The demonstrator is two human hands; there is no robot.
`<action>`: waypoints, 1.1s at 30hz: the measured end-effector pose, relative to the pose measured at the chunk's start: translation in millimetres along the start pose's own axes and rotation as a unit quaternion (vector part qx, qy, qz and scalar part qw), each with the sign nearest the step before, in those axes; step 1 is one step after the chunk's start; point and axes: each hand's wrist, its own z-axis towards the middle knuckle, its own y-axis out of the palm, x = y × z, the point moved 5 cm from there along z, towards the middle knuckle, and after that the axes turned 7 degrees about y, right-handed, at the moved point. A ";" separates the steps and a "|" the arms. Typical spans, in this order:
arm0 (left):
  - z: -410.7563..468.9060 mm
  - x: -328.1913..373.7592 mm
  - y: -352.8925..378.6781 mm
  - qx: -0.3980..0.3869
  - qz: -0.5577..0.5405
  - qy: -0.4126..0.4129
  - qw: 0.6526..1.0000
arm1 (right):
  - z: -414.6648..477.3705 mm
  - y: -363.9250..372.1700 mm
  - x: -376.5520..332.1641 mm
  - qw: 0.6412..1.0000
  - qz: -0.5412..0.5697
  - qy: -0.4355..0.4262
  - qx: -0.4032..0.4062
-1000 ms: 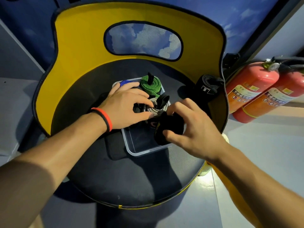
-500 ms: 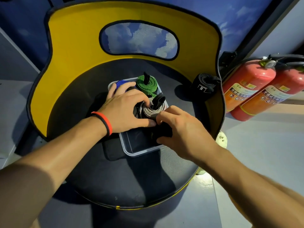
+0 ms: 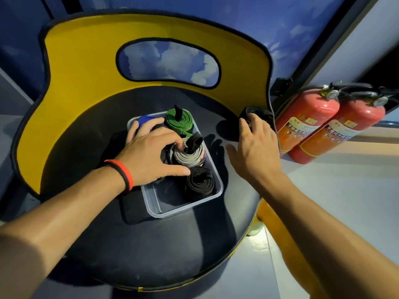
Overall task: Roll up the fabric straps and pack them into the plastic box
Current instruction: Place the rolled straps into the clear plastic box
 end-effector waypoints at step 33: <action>-6.8 -29.4 -40.2 0.051 -0.148 0.024 0.987 | -37.2 -67.4 -70.6 0.822 0.542 -0.118 -0.126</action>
